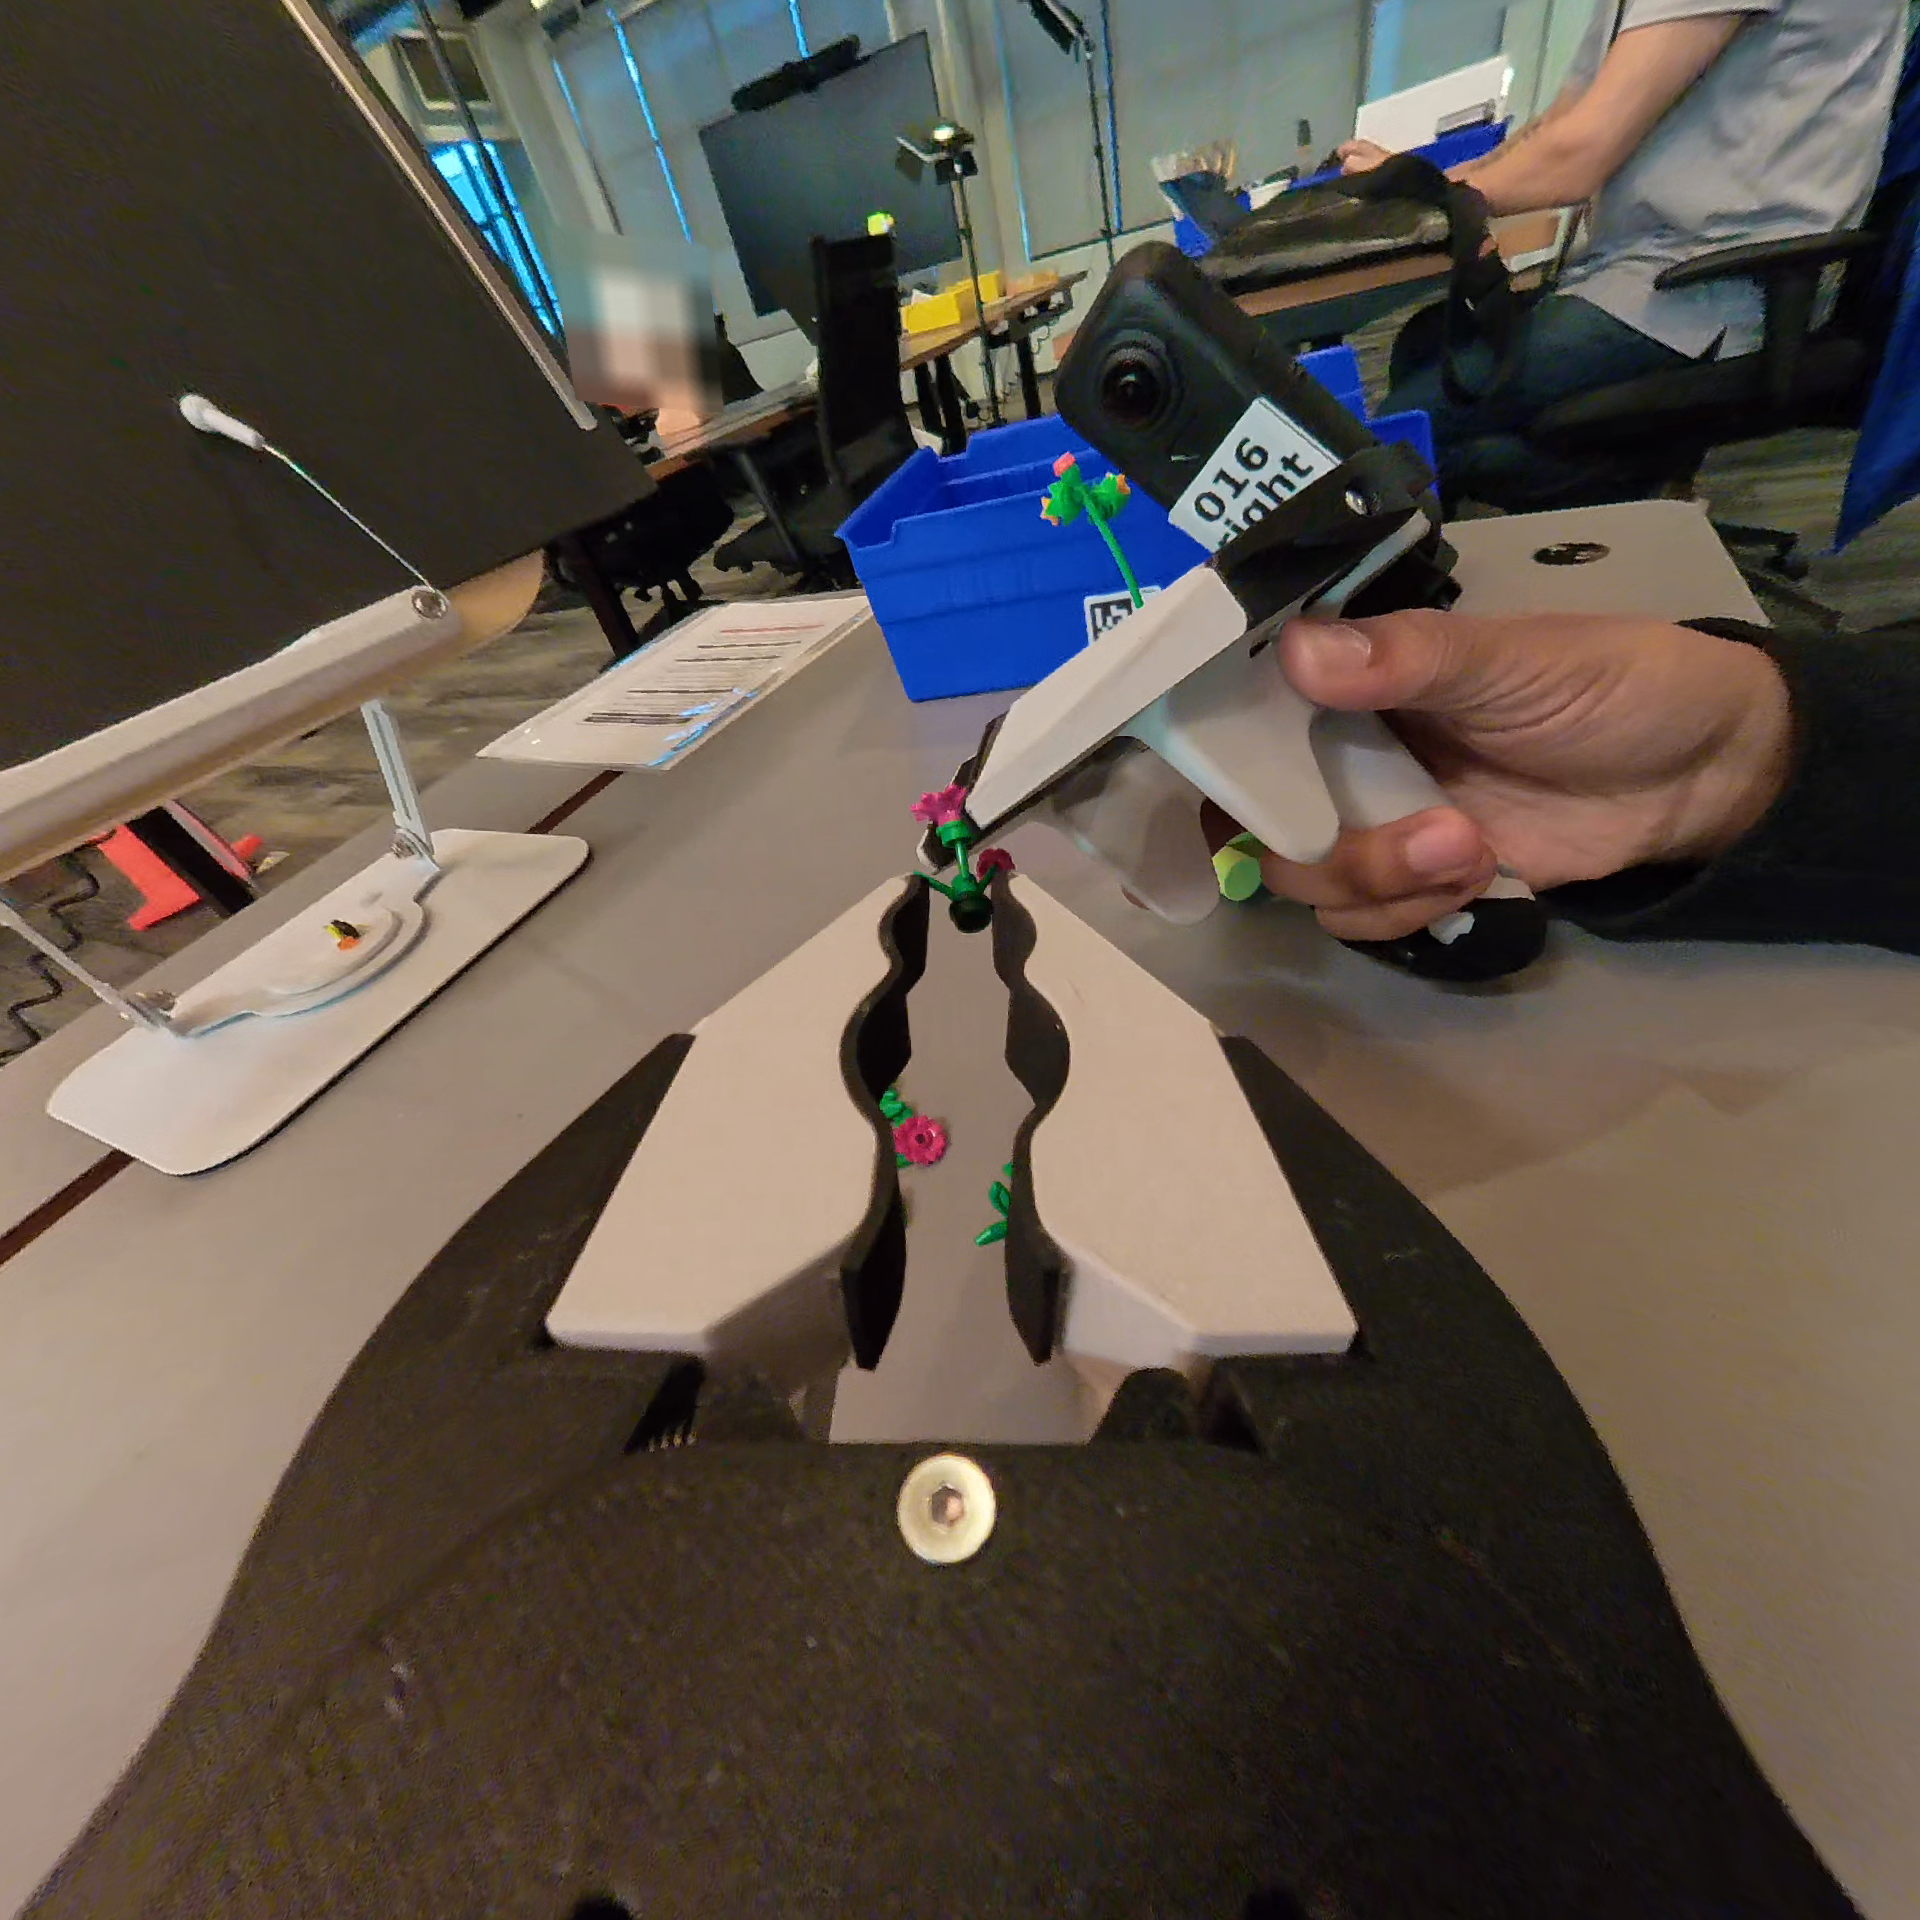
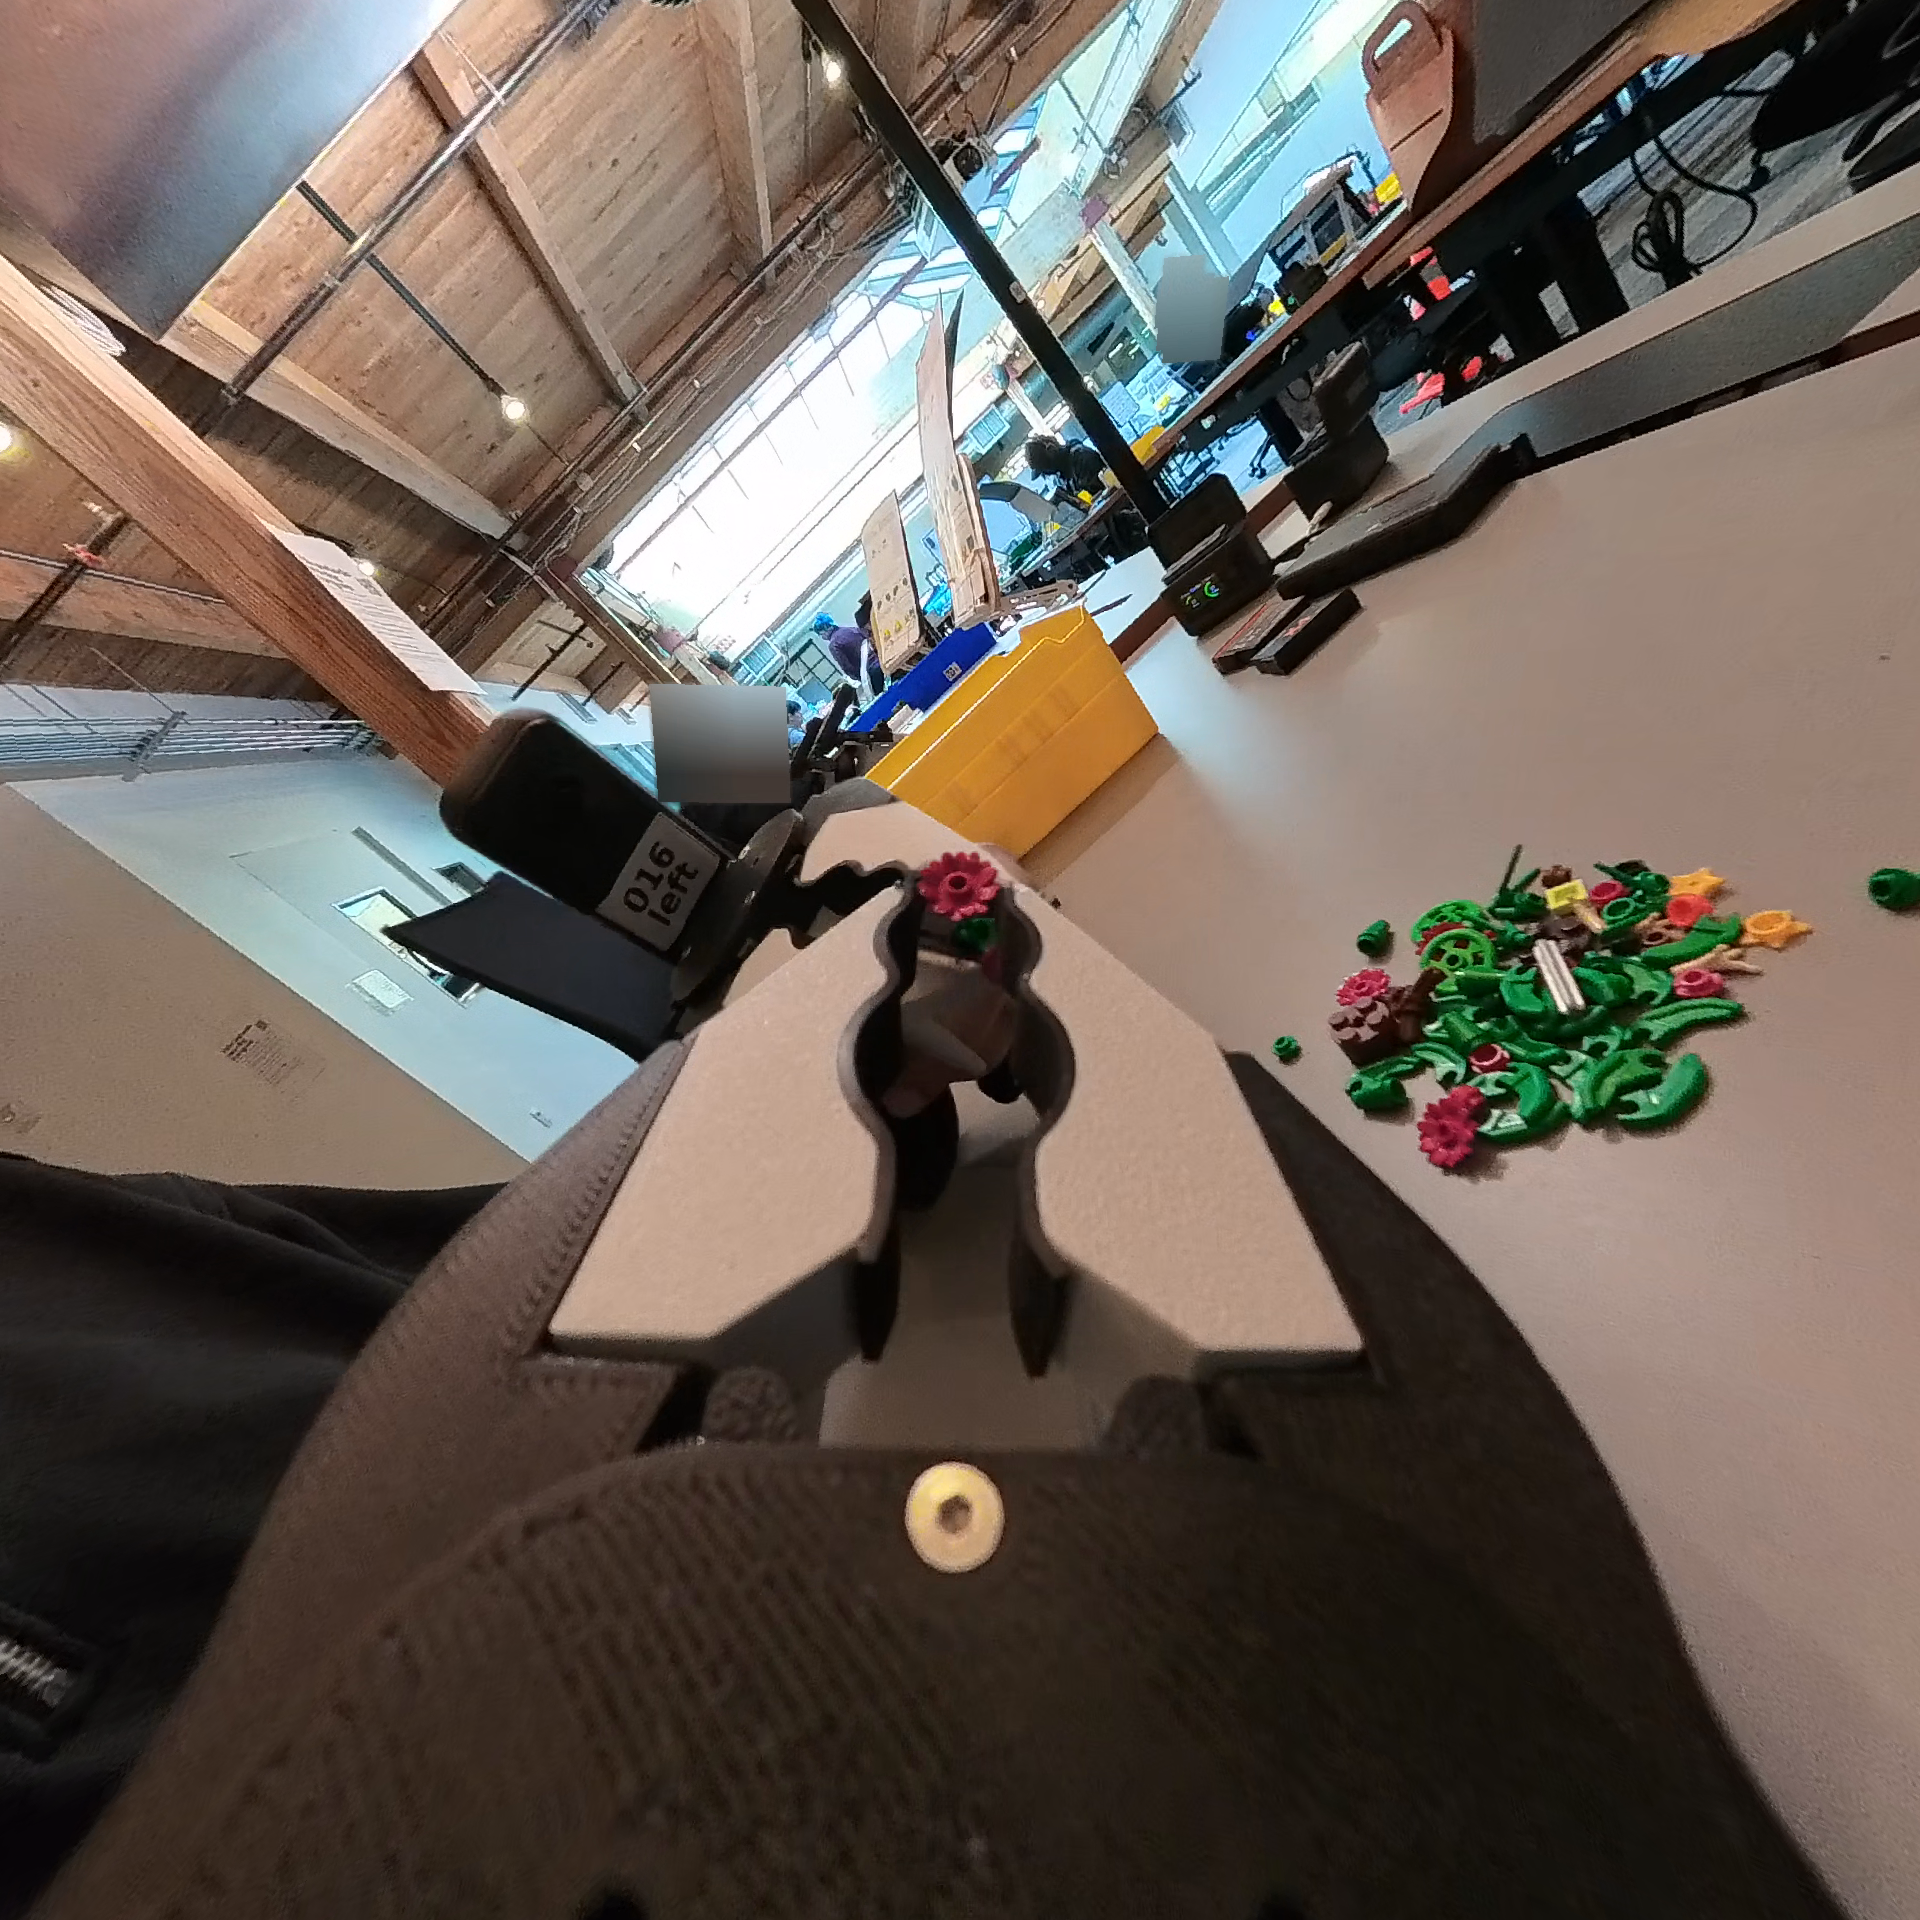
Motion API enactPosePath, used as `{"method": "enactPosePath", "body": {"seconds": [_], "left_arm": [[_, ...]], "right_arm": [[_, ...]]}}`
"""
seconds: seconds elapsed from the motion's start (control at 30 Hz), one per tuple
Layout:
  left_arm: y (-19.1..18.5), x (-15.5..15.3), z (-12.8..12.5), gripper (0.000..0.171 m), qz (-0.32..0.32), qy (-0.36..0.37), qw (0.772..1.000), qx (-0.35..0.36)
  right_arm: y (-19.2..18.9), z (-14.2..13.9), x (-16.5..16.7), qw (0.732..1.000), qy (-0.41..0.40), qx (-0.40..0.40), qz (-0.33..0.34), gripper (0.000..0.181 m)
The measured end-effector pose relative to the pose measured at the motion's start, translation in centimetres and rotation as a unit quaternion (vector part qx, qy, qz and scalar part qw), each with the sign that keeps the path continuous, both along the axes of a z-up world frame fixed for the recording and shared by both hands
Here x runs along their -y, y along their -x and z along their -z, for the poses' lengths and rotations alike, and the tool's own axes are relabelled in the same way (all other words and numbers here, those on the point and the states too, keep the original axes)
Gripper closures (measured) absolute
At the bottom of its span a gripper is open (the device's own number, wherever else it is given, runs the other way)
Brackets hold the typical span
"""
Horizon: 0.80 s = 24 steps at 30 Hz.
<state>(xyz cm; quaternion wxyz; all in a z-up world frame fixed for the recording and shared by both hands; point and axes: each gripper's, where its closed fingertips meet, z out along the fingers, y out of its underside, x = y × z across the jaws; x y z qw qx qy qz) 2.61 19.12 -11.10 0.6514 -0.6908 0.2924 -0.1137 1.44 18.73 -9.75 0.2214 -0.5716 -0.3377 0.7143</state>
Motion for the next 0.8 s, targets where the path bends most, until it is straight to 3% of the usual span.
{"method": "enactPosePath", "body": {"seconds": [0.3, 0.5, 0.57, 0.67, 0.8], "left_arm": [[0.5, 0.2, -0.9, 0.166, -0.004, -0.016, 1.000, 0.005], [0.3, 0.4, -0.5, 0.168, 0.006, -0.010, 1.000, -0.018], [0.0, 0.5, -0.5, 0.168, 0.011, -0.014, 1.000, -0.022], [-0.3, 0.8, -0.7, 0.168, 0.028, -0.014, 0.999, -0.010], [-1.0, 1.8, -1.5, 0.168, 0.081, 0.006, 0.995, 0.057]], "right_arm": [[-1.0, -1.2, -1.6, 0.999, 0.006, -0.035, 0.033, 0.151], [-0.8, -0.7, -1.1, 0.980, -0.178, 0.011, 0.089, 0.151], [-0.5, -0.4, -0.6, 0.976, -0.200, 0.020, 0.084, 0.150], [-0.4, -0.6, -0.1, 0.983, -0.174, 0.008, 0.062, 0.151], [-1.4, -2.6, 0.1, 0.992, -0.113, -0.056, 0.032, 0.167]]}}
